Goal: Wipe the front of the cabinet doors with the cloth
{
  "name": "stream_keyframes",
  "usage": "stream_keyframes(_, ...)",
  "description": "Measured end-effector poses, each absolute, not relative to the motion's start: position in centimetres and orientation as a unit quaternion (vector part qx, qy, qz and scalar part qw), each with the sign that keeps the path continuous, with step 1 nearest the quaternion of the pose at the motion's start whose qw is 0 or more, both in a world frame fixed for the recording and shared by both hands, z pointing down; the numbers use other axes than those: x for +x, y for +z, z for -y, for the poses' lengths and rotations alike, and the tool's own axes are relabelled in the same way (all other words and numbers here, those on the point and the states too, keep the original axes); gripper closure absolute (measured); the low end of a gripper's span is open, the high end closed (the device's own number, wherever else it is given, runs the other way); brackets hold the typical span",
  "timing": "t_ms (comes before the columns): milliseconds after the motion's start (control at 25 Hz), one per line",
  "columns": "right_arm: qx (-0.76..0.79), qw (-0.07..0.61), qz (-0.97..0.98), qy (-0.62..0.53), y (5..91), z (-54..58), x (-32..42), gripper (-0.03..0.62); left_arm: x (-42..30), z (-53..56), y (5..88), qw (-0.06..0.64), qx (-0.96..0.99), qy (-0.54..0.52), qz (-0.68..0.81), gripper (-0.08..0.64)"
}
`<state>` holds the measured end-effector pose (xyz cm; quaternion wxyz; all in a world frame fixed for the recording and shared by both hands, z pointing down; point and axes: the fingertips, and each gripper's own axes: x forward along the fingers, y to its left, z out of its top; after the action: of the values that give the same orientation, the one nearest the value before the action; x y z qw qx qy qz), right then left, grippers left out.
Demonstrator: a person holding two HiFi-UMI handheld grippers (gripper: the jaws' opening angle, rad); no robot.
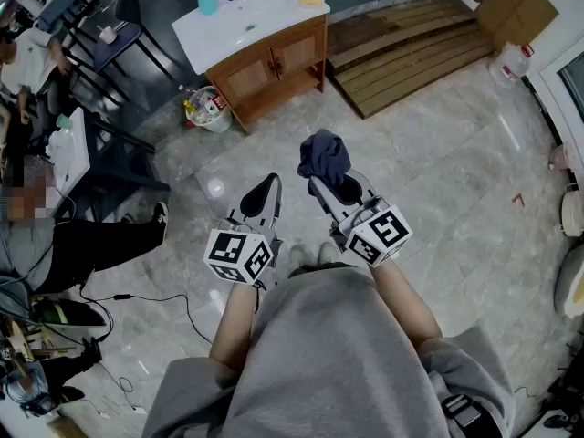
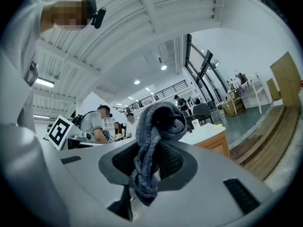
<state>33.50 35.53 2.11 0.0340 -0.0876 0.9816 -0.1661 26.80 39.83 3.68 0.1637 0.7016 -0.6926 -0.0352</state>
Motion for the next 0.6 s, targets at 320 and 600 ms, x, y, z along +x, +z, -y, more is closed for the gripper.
stream_keyframes(320, -0.08, 0.032, -0.983, -0.161, 2.5, -33.5, 35.3, 0.5, 28.7, -38.2, 3.9, 0.161, 0.691, -0.011, 0.705, 0.553)
stream_keyframes(600, -0.076, 0.027, -0.986, -0.145, 3.3, -32.1, 33.5, 0.499, 27.3, -37.0, 5.0, 0.162, 0.68, 0.004, 0.715, 0.553)
